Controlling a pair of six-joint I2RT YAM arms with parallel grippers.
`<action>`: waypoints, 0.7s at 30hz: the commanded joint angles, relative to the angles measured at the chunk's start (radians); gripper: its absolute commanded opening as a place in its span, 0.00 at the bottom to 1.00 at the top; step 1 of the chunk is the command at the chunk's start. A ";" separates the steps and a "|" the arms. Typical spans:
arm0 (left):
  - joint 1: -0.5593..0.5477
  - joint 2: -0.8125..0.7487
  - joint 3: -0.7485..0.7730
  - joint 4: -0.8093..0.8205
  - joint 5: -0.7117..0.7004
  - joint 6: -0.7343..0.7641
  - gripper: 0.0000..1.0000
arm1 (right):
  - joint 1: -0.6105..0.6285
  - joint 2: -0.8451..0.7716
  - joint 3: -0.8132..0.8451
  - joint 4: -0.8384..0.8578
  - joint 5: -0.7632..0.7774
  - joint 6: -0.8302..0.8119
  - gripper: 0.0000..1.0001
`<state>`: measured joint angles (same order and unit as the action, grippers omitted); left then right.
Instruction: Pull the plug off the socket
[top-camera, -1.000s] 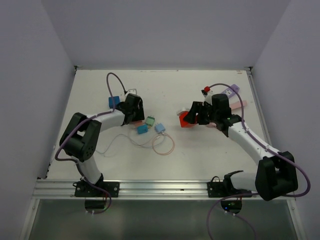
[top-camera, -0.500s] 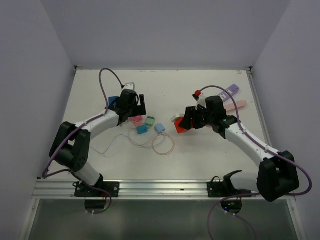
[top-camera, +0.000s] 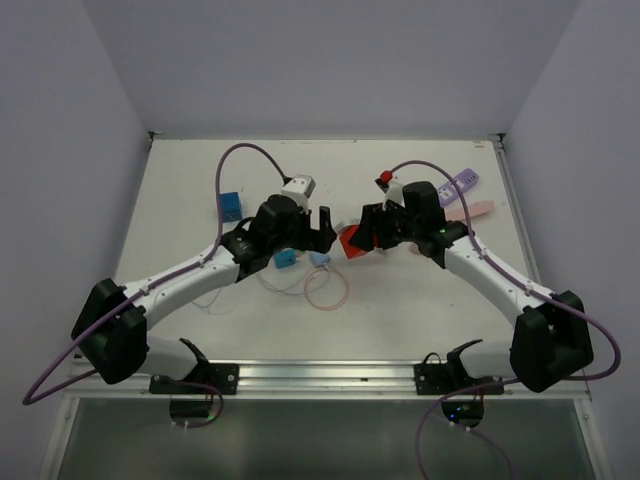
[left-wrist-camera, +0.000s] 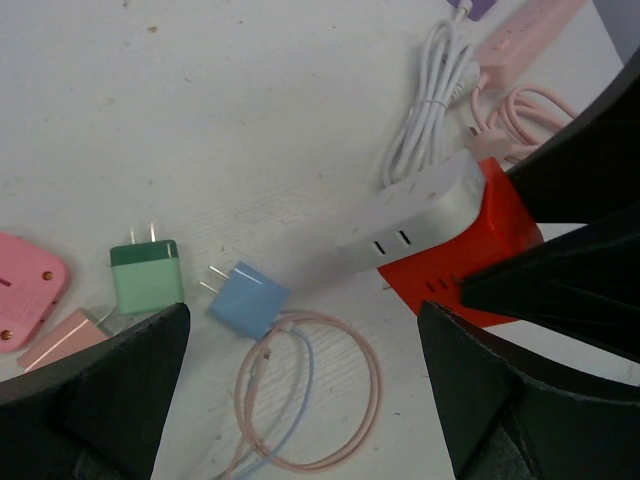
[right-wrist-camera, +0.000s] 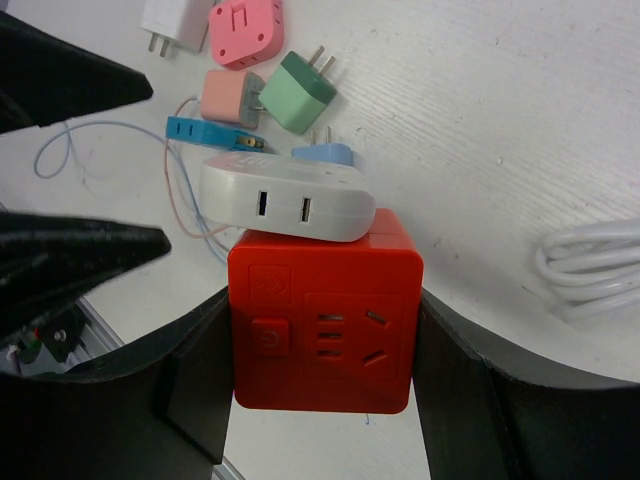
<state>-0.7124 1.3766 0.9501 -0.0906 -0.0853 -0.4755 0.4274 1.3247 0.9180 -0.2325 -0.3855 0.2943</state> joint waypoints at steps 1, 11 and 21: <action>-0.042 0.013 -0.008 0.069 0.009 -0.011 1.00 | 0.013 0.004 0.062 0.032 -0.019 -0.011 0.00; -0.058 0.099 0.071 0.031 -0.131 0.005 1.00 | 0.057 0.002 0.078 0.007 -0.027 -0.032 0.00; 0.016 0.124 0.102 0.031 -0.137 -0.001 0.98 | 0.079 -0.036 0.038 -0.022 -0.032 -0.073 0.00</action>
<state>-0.7383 1.4944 1.0050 -0.0994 -0.2108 -0.4751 0.4881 1.3388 0.9455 -0.2649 -0.3588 0.2520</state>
